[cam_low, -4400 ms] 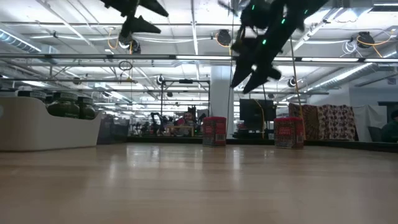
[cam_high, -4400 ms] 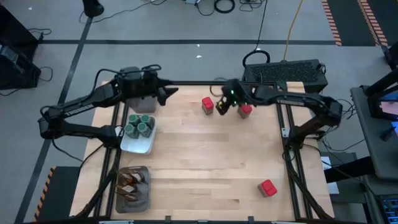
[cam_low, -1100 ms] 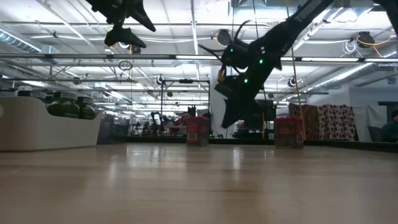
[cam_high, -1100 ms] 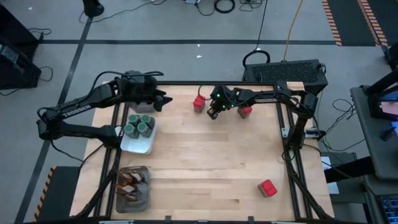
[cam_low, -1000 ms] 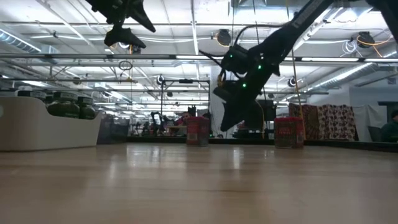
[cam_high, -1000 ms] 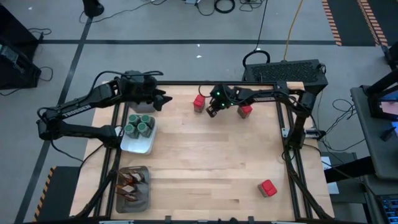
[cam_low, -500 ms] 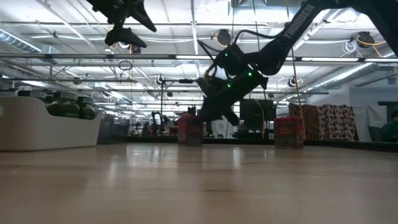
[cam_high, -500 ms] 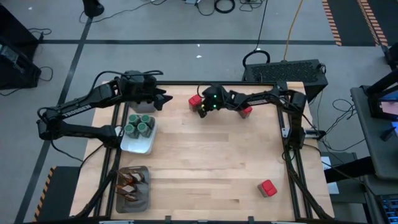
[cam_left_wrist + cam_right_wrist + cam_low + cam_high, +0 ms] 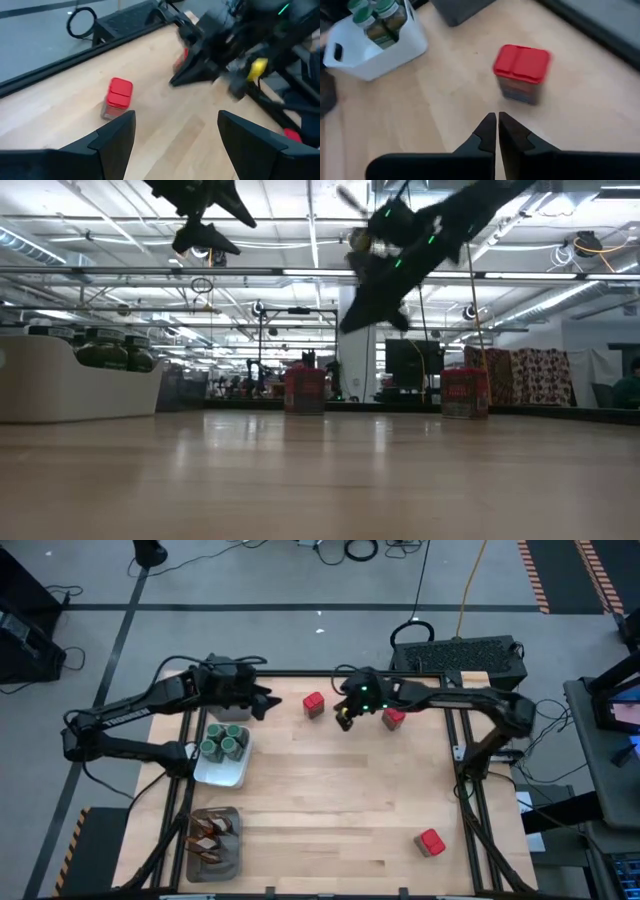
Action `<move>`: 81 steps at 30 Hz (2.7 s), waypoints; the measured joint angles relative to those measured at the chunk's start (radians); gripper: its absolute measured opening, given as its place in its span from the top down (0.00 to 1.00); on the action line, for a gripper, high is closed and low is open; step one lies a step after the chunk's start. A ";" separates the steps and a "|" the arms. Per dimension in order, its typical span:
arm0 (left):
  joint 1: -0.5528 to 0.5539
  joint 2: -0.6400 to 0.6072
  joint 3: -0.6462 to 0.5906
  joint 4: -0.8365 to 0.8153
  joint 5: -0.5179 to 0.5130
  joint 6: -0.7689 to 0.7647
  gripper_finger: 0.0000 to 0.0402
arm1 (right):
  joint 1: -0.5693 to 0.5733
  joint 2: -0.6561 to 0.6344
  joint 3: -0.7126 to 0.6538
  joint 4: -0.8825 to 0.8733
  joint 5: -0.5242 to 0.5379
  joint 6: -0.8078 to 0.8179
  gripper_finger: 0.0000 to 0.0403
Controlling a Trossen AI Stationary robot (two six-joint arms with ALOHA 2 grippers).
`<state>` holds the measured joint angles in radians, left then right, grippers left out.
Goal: Sort spices by type
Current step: Put the red seasoning can into the top black bin
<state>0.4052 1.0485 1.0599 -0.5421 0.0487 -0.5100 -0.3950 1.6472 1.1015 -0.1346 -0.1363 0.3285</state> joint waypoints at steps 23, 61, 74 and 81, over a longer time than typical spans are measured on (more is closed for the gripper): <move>-0.057 0.518 0.012 0.286 -0.057 0.308 0.29 | 0.018 -0.523 0.000 -0.542 0.325 -0.015 1.00; 0.008 0.593 0.075 0.319 -0.081 0.334 0.29 | 0.017 -0.527 0.000 -0.573 0.347 -0.056 1.00; 0.005 0.659 0.075 0.315 -0.124 0.350 0.29 | 0.017 -0.527 0.000 -0.573 0.353 -0.061 1.00; 0.005 0.659 0.075 0.326 -0.198 0.388 0.29 | 0.017 -0.527 0.000 -0.574 0.353 -0.064 1.00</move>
<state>0.4099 1.7073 1.1351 -0.2162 -0.1494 -0.1217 -0.3782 1.1202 1.1015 -0.7086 0.2167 0.2649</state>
